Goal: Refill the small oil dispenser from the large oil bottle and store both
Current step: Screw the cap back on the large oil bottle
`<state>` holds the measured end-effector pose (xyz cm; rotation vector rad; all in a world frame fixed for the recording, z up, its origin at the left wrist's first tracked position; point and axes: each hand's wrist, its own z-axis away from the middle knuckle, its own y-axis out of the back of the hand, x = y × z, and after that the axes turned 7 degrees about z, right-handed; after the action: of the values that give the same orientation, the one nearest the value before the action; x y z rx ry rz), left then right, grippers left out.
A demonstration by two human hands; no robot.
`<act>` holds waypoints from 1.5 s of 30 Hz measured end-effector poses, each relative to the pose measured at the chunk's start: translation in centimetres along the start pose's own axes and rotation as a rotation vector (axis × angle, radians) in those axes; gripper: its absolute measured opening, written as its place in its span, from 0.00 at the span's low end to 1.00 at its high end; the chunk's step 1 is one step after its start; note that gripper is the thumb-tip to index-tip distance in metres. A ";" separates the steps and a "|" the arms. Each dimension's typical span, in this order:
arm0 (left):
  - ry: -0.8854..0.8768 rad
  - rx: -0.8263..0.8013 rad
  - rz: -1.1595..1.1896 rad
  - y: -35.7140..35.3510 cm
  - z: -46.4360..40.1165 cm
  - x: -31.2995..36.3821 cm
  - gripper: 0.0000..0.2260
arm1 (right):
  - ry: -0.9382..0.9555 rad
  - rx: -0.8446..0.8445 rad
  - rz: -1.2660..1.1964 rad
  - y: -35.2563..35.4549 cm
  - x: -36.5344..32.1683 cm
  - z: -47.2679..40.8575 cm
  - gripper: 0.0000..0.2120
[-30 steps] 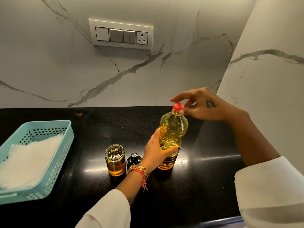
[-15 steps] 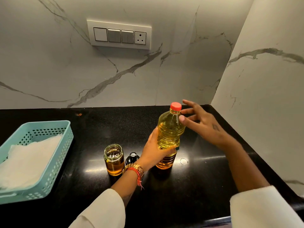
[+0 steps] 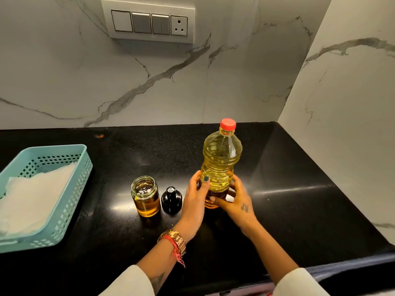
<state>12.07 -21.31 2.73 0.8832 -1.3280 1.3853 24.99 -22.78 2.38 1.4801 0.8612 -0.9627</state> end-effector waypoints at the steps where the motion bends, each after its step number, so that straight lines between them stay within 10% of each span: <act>1: -0.001 0.001 0.003 0.0 -0.1 0.0 0.19 | 0.002 0.014 -0.012 -0.2 0.2 -0.2 0.36; 30: -0.023 0.163 -0.100 0.1 -8.8 3.3 0.29 | -0.025 0.021 0.046 -2.5 0.0 -10.2 0.47; 38: -0.539 0.237 -0.305 1.9 0.0 4.2 0.24 | -0.091 0.228 -0.053 -3.7 -2.5 -3.6 0.39; 45: -0.813 0.521 -0.680 7.9 4.1 4.8 0.26 | 0.018 -0.082 0.074 -7.6 -3.9 -1.0 0.38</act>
<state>2.78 -23.87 5.74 2.1780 -1.0291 0.8292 16.62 -20.89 2.98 1.4428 0.8434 -0.8506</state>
